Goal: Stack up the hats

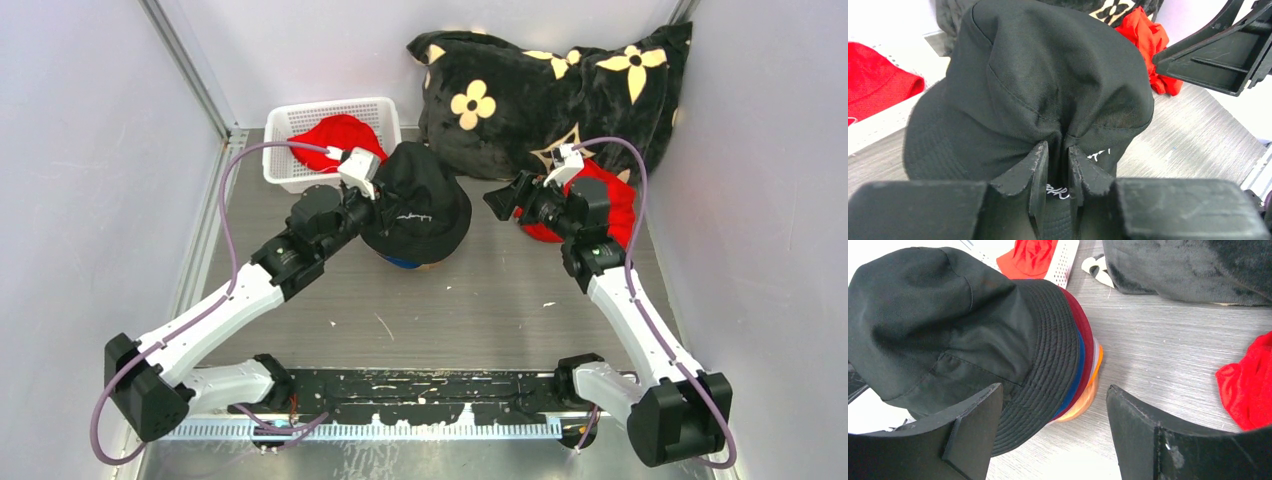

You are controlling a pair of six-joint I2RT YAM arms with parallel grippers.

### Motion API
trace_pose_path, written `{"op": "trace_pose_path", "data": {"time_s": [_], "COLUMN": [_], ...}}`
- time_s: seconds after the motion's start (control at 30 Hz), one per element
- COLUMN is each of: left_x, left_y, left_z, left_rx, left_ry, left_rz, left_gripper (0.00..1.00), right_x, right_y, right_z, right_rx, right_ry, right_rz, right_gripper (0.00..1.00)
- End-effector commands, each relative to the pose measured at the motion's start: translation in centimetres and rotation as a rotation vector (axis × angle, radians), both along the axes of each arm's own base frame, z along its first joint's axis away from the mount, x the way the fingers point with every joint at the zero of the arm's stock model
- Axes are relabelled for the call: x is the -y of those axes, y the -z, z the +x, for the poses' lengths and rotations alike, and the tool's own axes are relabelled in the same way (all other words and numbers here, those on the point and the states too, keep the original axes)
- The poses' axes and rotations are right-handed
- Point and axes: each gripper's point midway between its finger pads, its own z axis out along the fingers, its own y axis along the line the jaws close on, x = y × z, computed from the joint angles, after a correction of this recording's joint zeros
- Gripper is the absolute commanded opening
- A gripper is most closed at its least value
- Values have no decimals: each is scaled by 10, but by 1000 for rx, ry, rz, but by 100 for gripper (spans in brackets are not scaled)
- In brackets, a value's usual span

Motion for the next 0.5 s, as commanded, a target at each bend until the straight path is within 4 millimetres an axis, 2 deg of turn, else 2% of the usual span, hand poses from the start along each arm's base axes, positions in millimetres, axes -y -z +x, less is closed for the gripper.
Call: {"op": "trace_pose_path", "data": {"time_s": [0.0, 0.13, 0.23, 0.33, 0.47], "left_x": [8, -12, -46, -80, -102], "left_y": [-34, -38, -49, -57, -43], "left_z": [3, 7, 8, 14, 31], "left_rx": [54, 30, 50, 51, -54], "left_ry": [16, -85, -229, -349, -370], "left_rz": [-74, -39, -36, -57, -144], "left_gripper": [34, 58, 77, 83, 84], "right_x": [-2, -10, -13, -14, -20], "right_y": [-10, -16, -17, -15, -14], "right_z": [6, 7, 9, 12, 12], "right_rx": [32, 30, 26, 19, 15], "right_ry": [-5, -42, -57, -64, -99], "right_rz": [14, 38, 46, 45, 65], "right_gripper": [80, 80, 80, 80, 80]}}
